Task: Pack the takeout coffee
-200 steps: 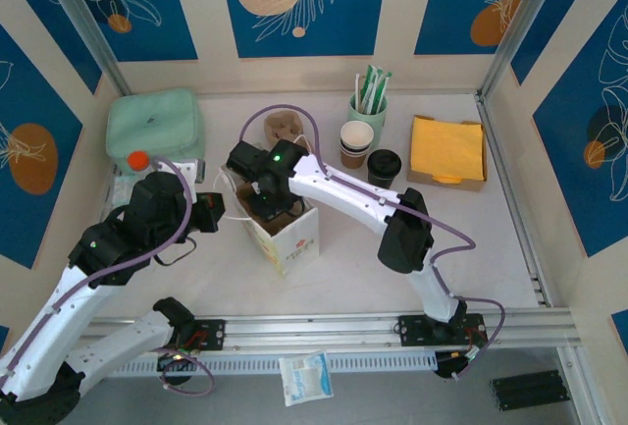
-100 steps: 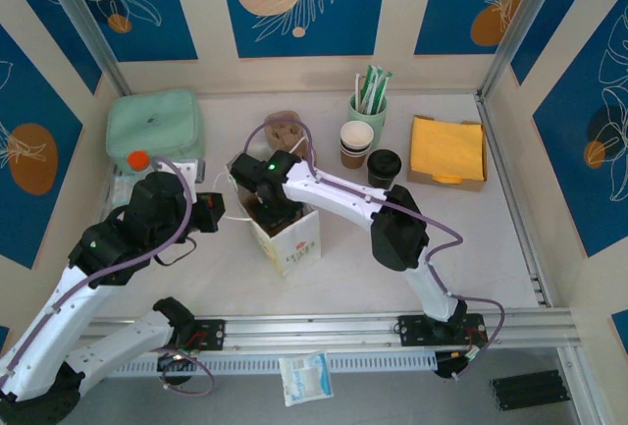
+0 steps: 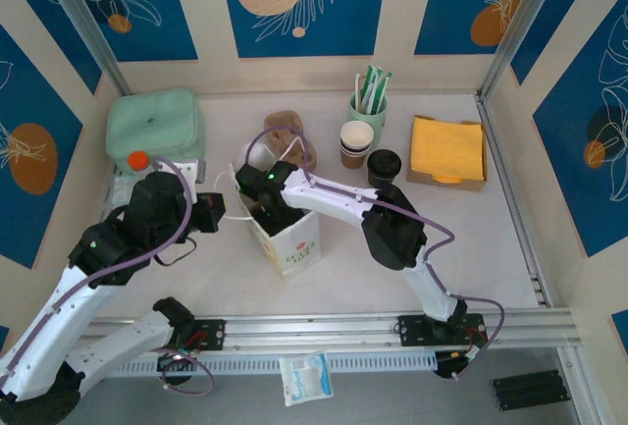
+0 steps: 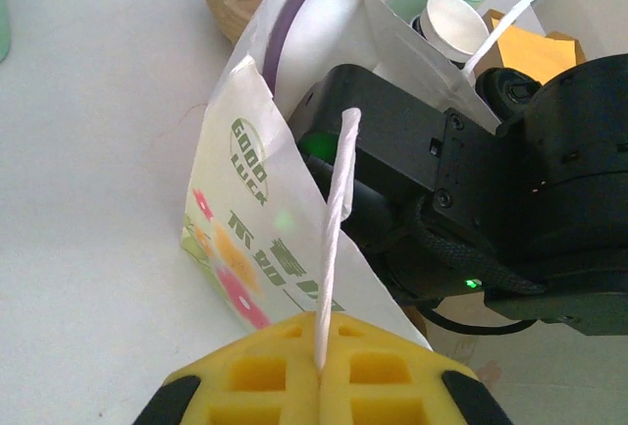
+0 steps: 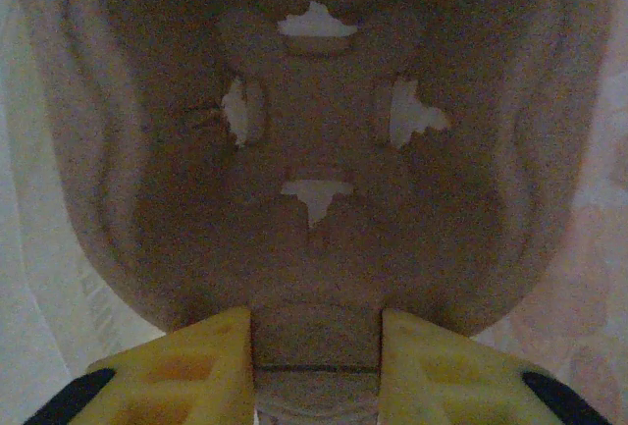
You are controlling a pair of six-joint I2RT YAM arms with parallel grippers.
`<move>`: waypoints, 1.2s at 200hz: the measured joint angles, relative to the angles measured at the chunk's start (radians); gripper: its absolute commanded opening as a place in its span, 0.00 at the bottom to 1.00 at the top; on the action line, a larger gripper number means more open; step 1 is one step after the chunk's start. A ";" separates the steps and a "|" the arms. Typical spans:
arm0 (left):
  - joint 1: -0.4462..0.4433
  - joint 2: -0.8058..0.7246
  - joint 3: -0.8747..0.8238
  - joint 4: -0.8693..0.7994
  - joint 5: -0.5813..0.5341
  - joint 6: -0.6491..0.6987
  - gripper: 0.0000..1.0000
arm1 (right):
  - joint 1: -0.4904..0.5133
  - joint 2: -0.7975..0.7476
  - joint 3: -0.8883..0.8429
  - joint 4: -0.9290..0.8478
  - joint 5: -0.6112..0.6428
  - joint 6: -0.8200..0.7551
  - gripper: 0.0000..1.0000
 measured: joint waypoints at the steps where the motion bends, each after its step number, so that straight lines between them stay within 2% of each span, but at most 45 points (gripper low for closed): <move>1: 0.000 0.000 0.000 0.000 0.000 0.000 0.00 | 0.000 0.000 -0.001 0.001 0.000 0.000 0.36; 119: 0.000 0.001 0.000 0.000 0.000 -0.001 0.00 | -0.014 -0.008 -0.009 0.021 -0.050 0.010 0.67; 137: 0.000 0.001 0.000 0.000 0.000 -0.005 0.00 | -0.014 -0.011 -0.008 0.019 -0.053 0.011 0.75; 180: 0.000 0.000 0.000 0.001 0.000 -0.012 0.00 | -0.022 -0.014 0.044 -0.017 -0.055 0.007 0.80; 184: 0.000 0.000 0.000 0.001 0.000 -0.012 0.00 | -0.023 -0.016 0.050 -0.020 -0.055 0.007 0.91; 188: 0.000 0.000 0.000 0.002 0.000 -0.015 0.00 | -0.023 -0.017 0.054 -0.023 -0.055 0.006 0.95; 240: 0.000 -0.002 0.000 0.027 0.000 -0.018 0.00 | -0.035 -0.056 0.077 -0.041 -0.056 0.003 0.96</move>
